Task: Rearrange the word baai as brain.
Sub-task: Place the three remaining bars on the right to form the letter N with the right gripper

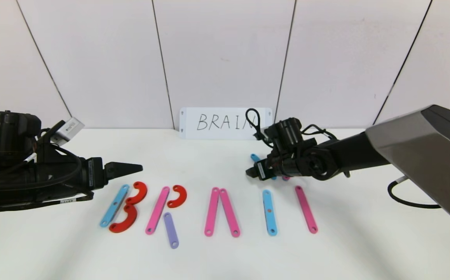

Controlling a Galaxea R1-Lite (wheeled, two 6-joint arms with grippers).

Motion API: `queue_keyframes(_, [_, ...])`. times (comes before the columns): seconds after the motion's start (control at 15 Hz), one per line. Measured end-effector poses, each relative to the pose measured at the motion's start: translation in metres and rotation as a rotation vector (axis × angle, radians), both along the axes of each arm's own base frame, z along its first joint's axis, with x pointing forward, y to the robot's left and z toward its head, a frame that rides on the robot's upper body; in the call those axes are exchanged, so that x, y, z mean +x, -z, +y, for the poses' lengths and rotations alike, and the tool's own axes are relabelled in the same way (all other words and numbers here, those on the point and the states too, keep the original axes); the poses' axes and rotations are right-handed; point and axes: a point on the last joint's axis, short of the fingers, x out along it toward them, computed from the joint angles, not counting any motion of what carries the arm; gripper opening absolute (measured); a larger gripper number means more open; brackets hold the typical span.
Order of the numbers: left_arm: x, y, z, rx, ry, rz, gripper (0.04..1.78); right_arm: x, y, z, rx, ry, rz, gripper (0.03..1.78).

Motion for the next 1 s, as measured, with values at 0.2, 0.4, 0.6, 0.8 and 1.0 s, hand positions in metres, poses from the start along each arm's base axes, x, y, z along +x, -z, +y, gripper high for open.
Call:
queue_keyframes(0.2, [0.0002, 0.0003, 0.0000, 0.000, 0.000, 0.001, 1.74, 0.0053, 0.0070, -0.0001, -0.001, 0.006, 0.001, 1.53])
queue_keyframes(0.4, [0.0001, 0.0002, 0.0000, 0.000, 0.000, 0.001, 1.74, 0.0065, 0.0096, 0.0000, -0.005, 0.010, 0.001, 1.12])
queue_keyframes(0.6, [0.0001, 0.0002, 0.0000, 0.000, 0.000, 0.001, 1.74, 0.0056, 0.0109, 0.0003, -0.009, 0.010, 0.008, 0.59])
queue_keyframes(0.8, [0.0001, 0.0002, 0.0000, 0.000, 0.000, 0.001, 1.74, 0.0042, 0.0122, 0.0005, -0.017, 0.009, 0.017, 0.29])
queue_keyframes(1.0, [0.0000, 0.0000, 0.0000, 0.000, 0.000, 0.001, 1.74, 0.0032, 0.0115, 0.0008, -0.018, 0.009, 0.017, 0.28])
